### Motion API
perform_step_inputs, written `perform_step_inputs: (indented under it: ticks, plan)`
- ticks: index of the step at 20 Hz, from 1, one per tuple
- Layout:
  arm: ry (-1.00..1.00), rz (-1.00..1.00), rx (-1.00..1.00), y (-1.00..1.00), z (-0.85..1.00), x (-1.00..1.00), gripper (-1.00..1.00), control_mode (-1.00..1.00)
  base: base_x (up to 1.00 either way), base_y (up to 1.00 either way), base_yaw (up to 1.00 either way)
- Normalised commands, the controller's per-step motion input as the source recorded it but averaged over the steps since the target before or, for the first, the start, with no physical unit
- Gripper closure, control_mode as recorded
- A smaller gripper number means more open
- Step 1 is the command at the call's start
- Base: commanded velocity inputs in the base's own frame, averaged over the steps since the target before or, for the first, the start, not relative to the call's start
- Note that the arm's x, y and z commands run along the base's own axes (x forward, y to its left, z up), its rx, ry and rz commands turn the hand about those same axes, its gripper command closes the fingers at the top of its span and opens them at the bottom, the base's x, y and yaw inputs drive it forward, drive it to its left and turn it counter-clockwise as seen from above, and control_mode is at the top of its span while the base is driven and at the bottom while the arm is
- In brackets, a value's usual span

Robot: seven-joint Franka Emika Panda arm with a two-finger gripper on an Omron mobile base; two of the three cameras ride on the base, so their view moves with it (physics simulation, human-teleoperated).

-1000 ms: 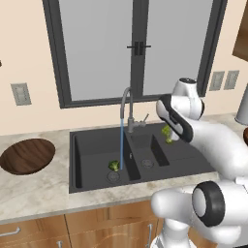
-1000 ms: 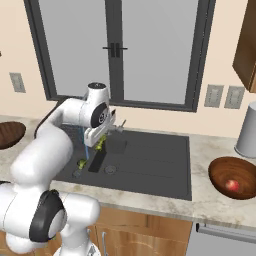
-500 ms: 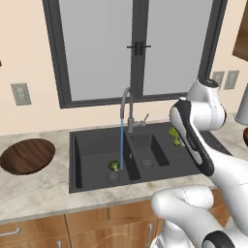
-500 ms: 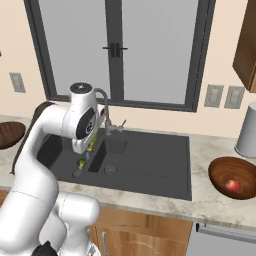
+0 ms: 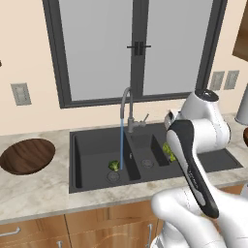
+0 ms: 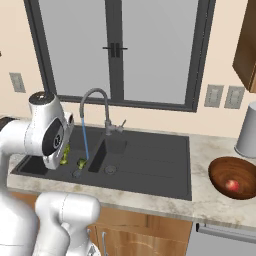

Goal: Pick the broccolis from the sink and place them in one bowl. Place the peach in the other bowl. Then turn off the sink faucet.

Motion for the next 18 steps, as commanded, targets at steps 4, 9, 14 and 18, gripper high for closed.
perform_step_inputs:
  ticks: [4,9,14,18]
  plan:
    - [0.0,0.19,-0.03,0.82,0.11,-0.52,1.0,-1.0,0.0,0.0,0.0]
    - [0.0,0.22,0.0,0.86,0.08,-0.29,1.0,-1.0,0.0,0.0,0.0]
    - [0.0,0.22,0.0,0.78,0.02,-0.05,1.0,-1.0,0.0,0.0,0.0]
    - [-0.04,0.18,0.0,0.67,0.09,0.0,1.0,-1.0,0.0,0.0,0.0]
